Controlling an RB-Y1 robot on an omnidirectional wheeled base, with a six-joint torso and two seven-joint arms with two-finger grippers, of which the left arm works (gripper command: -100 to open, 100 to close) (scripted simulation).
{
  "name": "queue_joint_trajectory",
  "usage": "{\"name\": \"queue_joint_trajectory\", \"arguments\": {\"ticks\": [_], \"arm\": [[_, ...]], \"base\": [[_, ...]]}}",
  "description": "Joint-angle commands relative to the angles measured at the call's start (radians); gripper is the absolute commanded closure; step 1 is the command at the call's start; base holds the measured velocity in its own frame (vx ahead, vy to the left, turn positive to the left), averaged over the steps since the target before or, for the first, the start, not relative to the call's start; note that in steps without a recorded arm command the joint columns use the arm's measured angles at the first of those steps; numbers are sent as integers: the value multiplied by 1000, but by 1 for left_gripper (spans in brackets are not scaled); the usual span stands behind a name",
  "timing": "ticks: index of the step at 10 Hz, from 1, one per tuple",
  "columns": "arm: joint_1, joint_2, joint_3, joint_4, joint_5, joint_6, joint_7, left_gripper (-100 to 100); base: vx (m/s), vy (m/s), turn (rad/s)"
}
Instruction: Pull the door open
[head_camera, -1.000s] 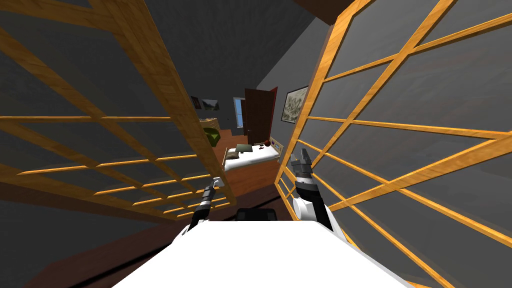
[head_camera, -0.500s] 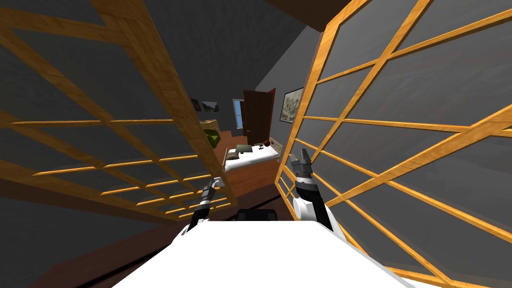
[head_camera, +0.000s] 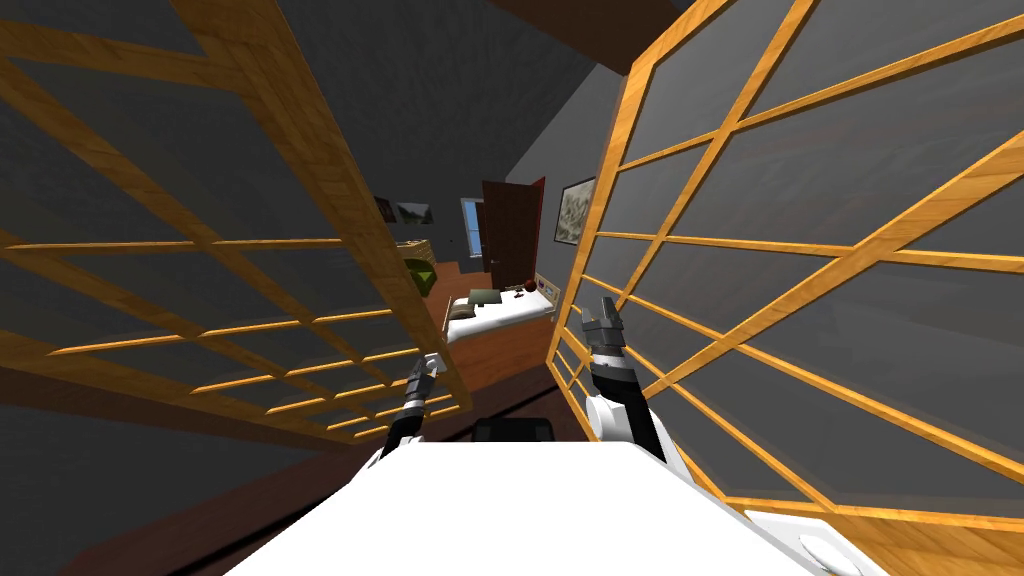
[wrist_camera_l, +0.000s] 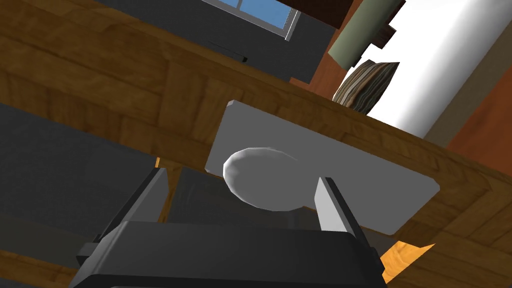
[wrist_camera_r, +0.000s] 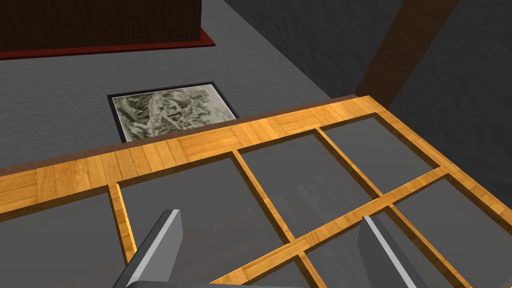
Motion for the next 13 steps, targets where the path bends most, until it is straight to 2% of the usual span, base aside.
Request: {"name": "queue_joint_trajectory", "arguments": {"ticks": [1,3,4,6,7,8,9,11,12,13], "arm": [[1,-1,-7,-4,11,0,33,-100],[5,-4,-28,-20,52,6,98,-100],[5,-4,-28,-20,52,6,112,-100],[9,-7,-51,-38,97,13,176,-100],[9,-7,-51,-38,97,13,194,-100],[12,-9,-63,-47,120,16,229,-100],[12,-9,-63,-47,120,16,235,-100],[16,-12,-87,-66,168,23,301,-100],[16,-12,-87,-66,168,23,318,-100],[18,-13,-100,-76,192,27,353,-100]], "base": [[-42,-2,-14],[-58,5,-43],[-52,4,-22],[-64,12,-51],[-57,10,-19],[-47,7,-36],[-38,9,-18],[-64,12,-53],[-63,9,-20],[-57,8,-36]]}}
